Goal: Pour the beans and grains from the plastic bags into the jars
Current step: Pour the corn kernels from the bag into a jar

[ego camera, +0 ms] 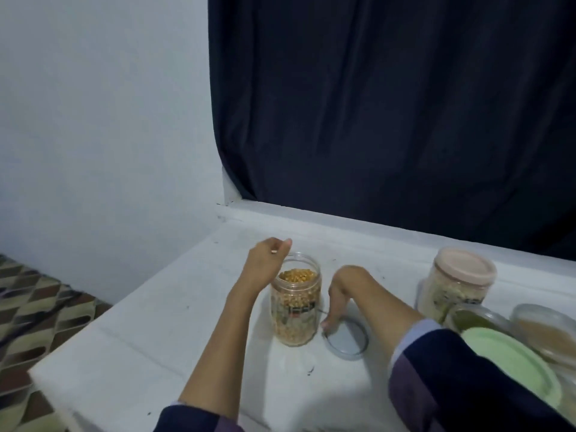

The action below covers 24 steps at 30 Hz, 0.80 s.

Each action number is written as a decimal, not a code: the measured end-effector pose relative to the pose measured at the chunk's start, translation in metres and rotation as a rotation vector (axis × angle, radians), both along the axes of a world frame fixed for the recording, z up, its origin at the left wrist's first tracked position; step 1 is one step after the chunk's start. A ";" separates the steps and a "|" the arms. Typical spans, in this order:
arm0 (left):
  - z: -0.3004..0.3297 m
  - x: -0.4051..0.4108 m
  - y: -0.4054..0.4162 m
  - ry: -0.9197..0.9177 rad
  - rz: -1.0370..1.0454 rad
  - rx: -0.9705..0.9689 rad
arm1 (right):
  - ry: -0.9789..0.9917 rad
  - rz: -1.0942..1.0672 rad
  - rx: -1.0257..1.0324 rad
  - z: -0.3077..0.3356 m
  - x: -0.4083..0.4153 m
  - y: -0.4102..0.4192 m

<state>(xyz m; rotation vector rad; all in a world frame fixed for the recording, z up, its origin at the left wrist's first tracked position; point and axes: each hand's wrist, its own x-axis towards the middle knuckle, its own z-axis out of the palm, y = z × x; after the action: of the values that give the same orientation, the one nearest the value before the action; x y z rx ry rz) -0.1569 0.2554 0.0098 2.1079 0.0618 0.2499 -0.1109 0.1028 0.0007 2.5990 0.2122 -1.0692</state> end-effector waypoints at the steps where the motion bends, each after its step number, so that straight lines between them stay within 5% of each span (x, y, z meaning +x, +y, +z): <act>1: -0.012 0.004 -0.001 0.032 -0.048 -0.086 | 0.038 -0.063 0.001 -0.017 -0.004 0.000; 4: -0.033 0.007 -0.004 0.000 -0.114 -0.464 | 0.019 -0.226 0.094 -0.061 -0.011 -0.001; 8: -0.040 0.010 -0.008 -0.095 -0.048 -0.674 | -0.244 -0.249 0.341 -0.063 -0.016 -0.017; 10: -0.041 0.008 -0.012 -0.126 -0.014 -0.716 | -0.475 -0.460 0.729 -0.051 -0.015 -0.023; 13: -0.045 0.010 -0.013 -0.169 0.004 -0.736 | -0.926 -0.987 1.573 -0.032 -0.014 -0.020; 16: -0.045 0.010 -0.015 -0.165 0.021 -0.737 | -0.728 -1.093 2.109 -0.024 -0.029 0.000; 24: -0.056 0.012 -0.011 -0.120 -0.064 -0.755 | -0.429 -0.662 2.246 -0.042 -0.052 0.025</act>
<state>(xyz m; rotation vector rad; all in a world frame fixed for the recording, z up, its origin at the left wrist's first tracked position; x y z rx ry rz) -0.1453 0.2440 -0.0463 1.3394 0.0125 0.2628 -0.1634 0.1279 -0.0409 4.9909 0.8358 0.3261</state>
